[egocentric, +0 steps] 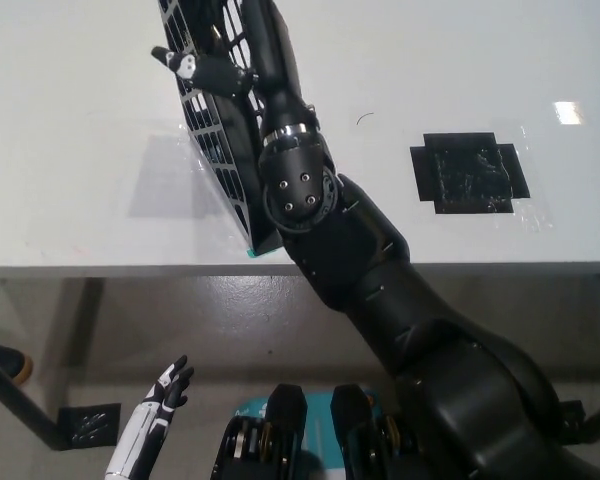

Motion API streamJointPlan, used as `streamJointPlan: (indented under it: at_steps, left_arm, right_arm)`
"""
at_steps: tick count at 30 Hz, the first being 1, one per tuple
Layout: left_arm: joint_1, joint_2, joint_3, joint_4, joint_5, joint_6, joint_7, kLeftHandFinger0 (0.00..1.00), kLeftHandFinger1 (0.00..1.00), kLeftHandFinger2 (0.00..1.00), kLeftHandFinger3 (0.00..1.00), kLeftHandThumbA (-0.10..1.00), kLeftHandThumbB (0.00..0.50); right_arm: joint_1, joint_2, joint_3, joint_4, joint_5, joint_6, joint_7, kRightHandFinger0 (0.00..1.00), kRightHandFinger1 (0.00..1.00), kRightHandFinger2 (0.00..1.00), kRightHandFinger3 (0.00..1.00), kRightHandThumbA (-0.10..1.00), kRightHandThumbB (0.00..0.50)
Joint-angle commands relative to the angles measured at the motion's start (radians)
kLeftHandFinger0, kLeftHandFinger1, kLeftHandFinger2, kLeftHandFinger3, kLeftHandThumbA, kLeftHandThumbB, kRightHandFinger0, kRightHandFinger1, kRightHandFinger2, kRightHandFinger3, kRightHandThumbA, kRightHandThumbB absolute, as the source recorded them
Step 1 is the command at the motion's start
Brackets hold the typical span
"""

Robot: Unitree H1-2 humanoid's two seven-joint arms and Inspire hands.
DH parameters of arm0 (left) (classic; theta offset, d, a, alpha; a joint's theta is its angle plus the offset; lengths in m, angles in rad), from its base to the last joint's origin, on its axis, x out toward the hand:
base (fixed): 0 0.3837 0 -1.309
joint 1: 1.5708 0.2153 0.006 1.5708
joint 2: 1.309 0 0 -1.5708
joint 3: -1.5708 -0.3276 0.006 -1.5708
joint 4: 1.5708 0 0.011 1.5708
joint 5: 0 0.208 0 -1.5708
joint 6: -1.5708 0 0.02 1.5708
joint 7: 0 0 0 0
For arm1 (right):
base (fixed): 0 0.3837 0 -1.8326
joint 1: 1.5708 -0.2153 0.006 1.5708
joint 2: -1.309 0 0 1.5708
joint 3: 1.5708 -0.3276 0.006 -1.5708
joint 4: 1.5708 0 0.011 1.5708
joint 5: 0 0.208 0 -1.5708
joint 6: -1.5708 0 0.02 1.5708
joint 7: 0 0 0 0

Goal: A notebook is kept standing on the table on the right hand side and a black shelf is kept on the left hand side and the robot uses its right hand to grab the notebook and places it in the shelf

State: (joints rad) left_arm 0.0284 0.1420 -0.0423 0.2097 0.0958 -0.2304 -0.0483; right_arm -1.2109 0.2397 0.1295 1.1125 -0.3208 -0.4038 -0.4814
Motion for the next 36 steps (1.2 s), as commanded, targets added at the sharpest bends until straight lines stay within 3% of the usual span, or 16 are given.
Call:
streamJointPlan:
  at_steps: [1, 7, 13, 15, 17, 19, 21, 24, 26, 28, 31, 36]
  left_arm:
    - [-0.004, 0.013, 0.001, -0.03, 0.007, -0.008, -0.004, 1.0, 1.0, 1.0, 1.0, 1.0, 0.183]
    - [-0.013, 0.019, 0.003, -0.032, 0.001, -0.006, -0.01, 1.0, 1.0, 1.0, 1.0, 1.0, 0.131]
    - [-0.032, 0.02, 0.003, -0.031, 0.024, 0.006, 0.004, 1.0, 1.0, 1.0, 1.0, 1.0, 0.147]
    - [-0.035, 0.019, 0.004, -0.029, 0.02, 0.002, 0.003, 1.0, 1.0, 1.0, 1.0, 1.0, 0.146]
    - [-0.041, 0.024, 0.008, -0.032, 0.016, 0.003, 0.001, 1.0, 1.0, 1.0, 1.0, 1.0, 0.155]
    - [-0.057, 0.025, 0.009, -0.032, 0.011, 0.008, -0.002, 1.0, 1.0, 1.0, 1.0, 1.0, 0.154]
    - [-0.061, 0.025, 0.01, -0.041, 0.012, 0.024, -0.002, 1.0, 1.0, 1.0, 1.0, 1.0, 0.158]
    - [-0.074, 0.022, 0.007, -0.032, 0.012, 0.01, -0.002, 1.0, 1.0, 1.0, 1.0, 1.0, 0.144]
    - [-0.079, 0.02, 0.002, -0.031, 0.01, 0.011, -0.008, 1.0, 1.0, 1.0, 1.0, 1.0, 0.162]
    - [-0.091, 0.017, 0.002, -0.029, 0.014, 0.018, -0.004, 1.0, 1.0, 1.0, 1.0, 1.0, 0.185]
    - [-0.094, 0.024, 0.001, -0.032, 0.005, 0.017, -0.016, 1.0, 1.0, 1.0, 1.0, 1.0, 0.179]
    - [-0.119, 0.011, -0.015, -0.019, 0.011, 0.014, -0.02, 1.0, 1.0, 1.0, 1.0, 1.0, 0.187]
  right_arm:
    - [-0.071, -0.015, 0.008, -0.1, 0.007, 0.009, 0.04, 1.0, 1.0, 1.0, 1.0, 1.0, 0.351]
    - [-0.048, -0.11, -0.009, -0.462, -0.008, 0.109, 0.112, 1.0, 1.0, 1.0, 1.0, 1.0, 0.321]
    - [0.019, -0.233, -0.067, -0.971, 0.048, 0.271, 0.232, 1.0, 1.0, 1.0, 1.0, 1.0, 0.342]
    - [0.043, -0.268, -0.079, -1.089, 0.042, 0.324, 0.259, 1.0, 1.0, 1.0, 1.0, 1.0, 0.373]
    - [0.098, -0.321, -0.101, -1.26, 0.037, 0.358, 0.286, 1.0, 1.0, 1.0, 1.0, 1.0, 0.365]
    - [0.144, -0.358, -0.118, -1.366, 0.06, 0.341, 0.29, 1.0, 1.0, 1.0, 1.0, 1.0, 0.356]
    - [0.195, -0.375, -0.13, -1.454, 0.081, 0.368, 0.298, 1.0, 1.0, 1.0, 1.0, 1.0, 0.383]
    - [0.296, -0.406, -0.139, -1.552, 0.085, 0.351, 0.301, 1.0, 1.0, 1.0, 1.0, 1.0, 0.374]
    - [0.4, -0.433, -0.135, -1.637, 0.14, 0.334, 0.308, 1.0, 1.0, 1.0, 1.0, 1.0, 0.361]
    - [0.485, -0.436, -0.134, -1.683, 0.184, 0.342, 0.302, 1.0, 1.0, 1.0, 1.0, 1.0, 0.421]
    - [0.636, -0.429, -0.128, -1.718, 0.106, 0.3, 0.288, 1.0, 1.0, 1.0, 1.0, 1.0, 0.428]
    - [0.841, -0.432, -0.099, -1.741, 0.085, 0.273, 0.288, 1.0, 1.0, 1.0, 1.0, 1.0, 0.373]
